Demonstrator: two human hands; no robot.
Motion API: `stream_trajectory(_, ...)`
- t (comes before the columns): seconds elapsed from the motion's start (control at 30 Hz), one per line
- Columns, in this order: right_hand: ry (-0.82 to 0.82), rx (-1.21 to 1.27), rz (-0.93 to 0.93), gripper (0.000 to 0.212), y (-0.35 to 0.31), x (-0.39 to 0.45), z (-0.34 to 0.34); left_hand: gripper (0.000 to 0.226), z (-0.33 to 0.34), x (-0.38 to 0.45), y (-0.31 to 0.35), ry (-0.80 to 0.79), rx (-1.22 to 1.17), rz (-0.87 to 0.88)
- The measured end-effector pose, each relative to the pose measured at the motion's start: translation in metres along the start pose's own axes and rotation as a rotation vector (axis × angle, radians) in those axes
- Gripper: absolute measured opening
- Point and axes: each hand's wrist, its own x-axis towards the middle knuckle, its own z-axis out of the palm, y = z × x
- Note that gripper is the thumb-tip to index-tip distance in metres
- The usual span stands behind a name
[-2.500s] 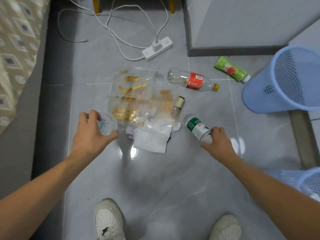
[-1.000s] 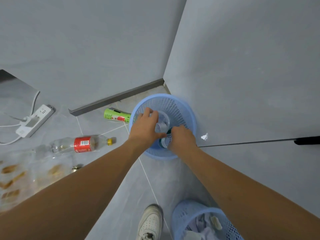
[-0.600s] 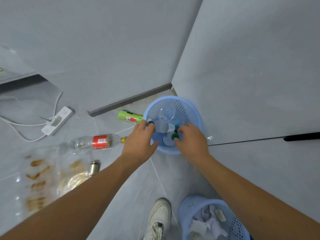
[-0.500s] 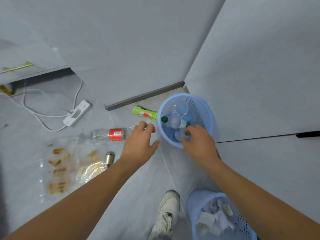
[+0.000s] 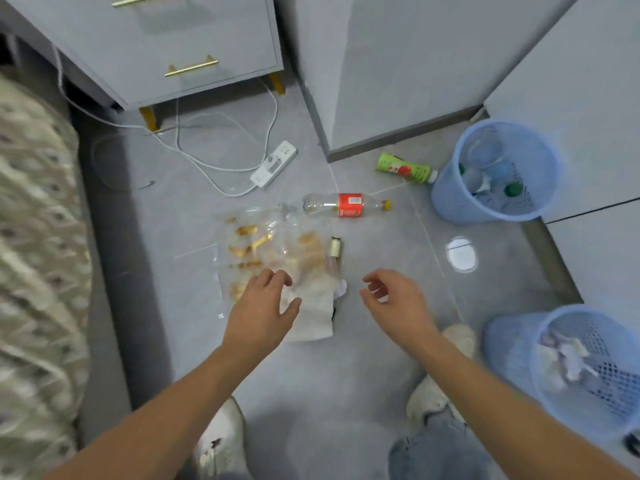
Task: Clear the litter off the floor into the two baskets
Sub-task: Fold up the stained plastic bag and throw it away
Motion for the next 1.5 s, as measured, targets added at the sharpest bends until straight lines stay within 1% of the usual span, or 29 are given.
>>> stream_trajectory(0.07, -0.029, -0.013, 0.030, 0.016, -0.015, -0.017, 0.029, 0.028, -0.003, -0.017, -0.028, -0.013, -0.002, -0.013)
stream_trajectory(0.17, -0.073, -0.003, 0.080, 0.019, -0.029, -0.031, 0.065, 0.029, -0.005, -0.036, -0.063, -0.021, -0.038, -0.084)
stream_trajectory(0.3, -0.160, -0.040, 0.116, 0.026, -0.035, -0.027, 0.098, 0.034, 0.003, -0.043, -0.104, -0.020, -0.075, -0.232)
stream_trajectory(0.37, -0.181, -0.053, 0.117, 0.028, -0.032, -0.014, 0.115, 0.034, 0.015, -0.038, -0.125, -0.012, -0.086, -0.266)
stream_trajectory(0.47, -0.186, -0.039, 0.096, 0.029, -0.023, 0.013, 0.144, 0.038, 0.037, -0.018, -0.149, -0.002, -0.089, -0.278)
stream_trajectory(0.53, -0.159, 0.007, 0.088, 0.030, -0.018, 0.037, 0.166, 0.041, 0.053, 0.003, -0.165, 0.008, -0.073, -0.279)
stream_trajectory(0.67, -0.103, 0.115, 0.079, 0.043, -0.019, 0.088, 0.206, 0.055, 0.075, 0.054, -0.197, 0.055, -0.110, -0.353)
stream_trajectory(0.77, -0.097, 0.112, 0.057, 0.049, -0.022, 0.119, 0.232, 0.063, 0.083, 0.087, -0.218, 0.091, -0.137, -0.425)
stream_trajectory(0.87, -0.075, 0.111, 0.084, 0.059, -0.026, 0.143, 0.252, 0.071, 0.090, 0.114, -0.237, 0.098, -0.249, -0.530)
stream_trajectory(0.97, -0.046, 0.103, 0.120, 0.066, -0.030, 0.158, 0.267, 0.077, 0.100, 0.129, -0.250, 0.093, -0.414, -0.627)
stream_trajectory(1.03, -0.031, 0.138, 0.159, 0.062, -0.031, 0.164, 0.274, 0.078, 0.106, 0.133, -0.257, 0.108, -0.499, -0.679)
stream_trajectory(1.07, -0.022, 0.159, 0.185, 0.056, -0.031, 0.166, 0.277, 0.076, 0.108, 0.134, -0.261, 0.122, -0.524, -0.701)
stream_trajectory(1.13, -0.006, 0.218, 0.233, 0.037, -0.030, 0.168, 0.279, 0.069, 0.111, 0.136, -0.269, 0.159, -0.569, -0.739)
stream_trajectory(1.2, -0.001, 0.275, 0.231, 0.012, -0.027, 0.170, 0.278, 0.065, 0.113, 0.137, -0.274, 0.174, -0.564, -0.757)
stream_trajectory(1.23, -0.007, 0.295, 0.209, 0.011, -0.026, 0.170, 0.278, 0.064, 0.113, 0.138, -0.278, 0.180, -0.532, -0.753)
stream_trajectory(1.3, -0.032, 0.334, 0.166, 0.021, -0.024, 0.170, 0.275, 0.062, 0.114, 0.138, -0.281, 0.195, -0.489, -0.726)
stream_trajectory(1.33, -0.047, 0.351, 0.148, 0.022, -0.024, 0.169, 0.273, 0.061, 0.113, 0.138, -0.282, 0.195, -0.497, -0.715)
stream_trajectory(1.43, -0.070, 0.384, 0.102, 0.015, -0.025, 0.167, 0.265, 0.063, 0.111, 0.140, -0.284, 0.175, -0.586, -0.706)
stream_trajectory(1.5, -0.077, 0.408, 0.075, 0.012, -0.025, 0.164, 0.259, 0.059, 0.108, 0.140, -0.281, 0.170, -0.623, -0.712)
